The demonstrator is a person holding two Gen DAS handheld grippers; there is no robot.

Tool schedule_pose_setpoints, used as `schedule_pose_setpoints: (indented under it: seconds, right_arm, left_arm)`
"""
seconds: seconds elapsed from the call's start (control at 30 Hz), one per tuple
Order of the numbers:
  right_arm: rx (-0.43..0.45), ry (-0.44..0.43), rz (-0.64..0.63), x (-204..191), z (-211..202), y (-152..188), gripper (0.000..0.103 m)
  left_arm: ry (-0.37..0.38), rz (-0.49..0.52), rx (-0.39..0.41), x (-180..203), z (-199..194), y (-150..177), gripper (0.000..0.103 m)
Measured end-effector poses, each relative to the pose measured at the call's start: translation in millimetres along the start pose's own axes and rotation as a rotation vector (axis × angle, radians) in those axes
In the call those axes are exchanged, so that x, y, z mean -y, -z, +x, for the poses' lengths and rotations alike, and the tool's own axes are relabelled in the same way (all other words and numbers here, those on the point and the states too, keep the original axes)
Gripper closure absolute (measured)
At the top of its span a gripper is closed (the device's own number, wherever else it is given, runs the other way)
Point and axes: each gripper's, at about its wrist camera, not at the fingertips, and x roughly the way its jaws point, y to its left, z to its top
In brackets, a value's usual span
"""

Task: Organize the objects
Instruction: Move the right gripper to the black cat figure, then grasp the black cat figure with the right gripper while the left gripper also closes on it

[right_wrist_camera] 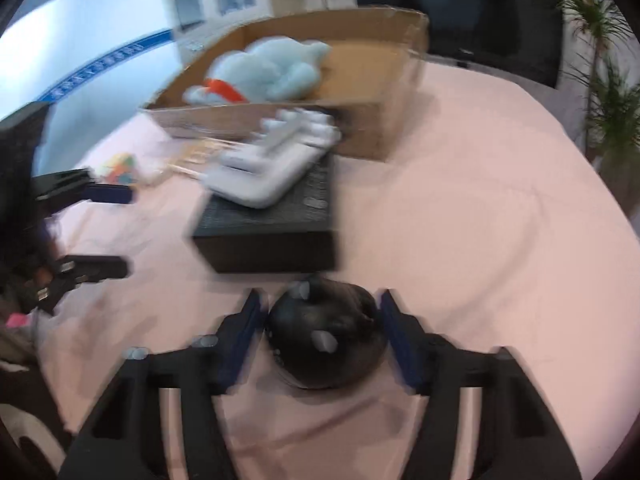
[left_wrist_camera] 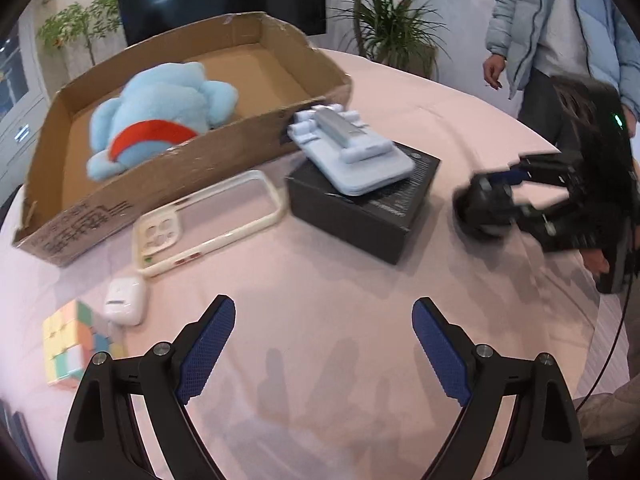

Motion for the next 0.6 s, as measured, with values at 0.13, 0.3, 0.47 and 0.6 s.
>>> schedule_pose_setpoints:
  seconds: [0.13, 0.3, 0.47, 0.6]
  right_arm:
    - [-0.018, -0.070, -0.091, -48.7, 2.9, 2.5, 0.051]
    - [0.013, -0.237, -0.208, -125.9, 15.7, 12.0, 0.051]
    - [0.022, -0.178, -0.293, -155.9, 17.6, 17.6, 0.038]
    - [-0.020, -0.180, -0.264, -146.3, 22.9, 14.3, 0.037]
  left_arm:
    - [0.060, -0.018, 0.019, -14.3, -17.1, 7.0, 0.014]
    - [0.180, 0.005, 0.001, -16.0, -35.1, 20.3, 0.017]
    - [0.304, 0.025, -0.045, -9.0, -41.9, 28.5, 0.017]
    - [0.329, 0.066, -0.119, 10.6, -27.9, 26.9, 0.017]
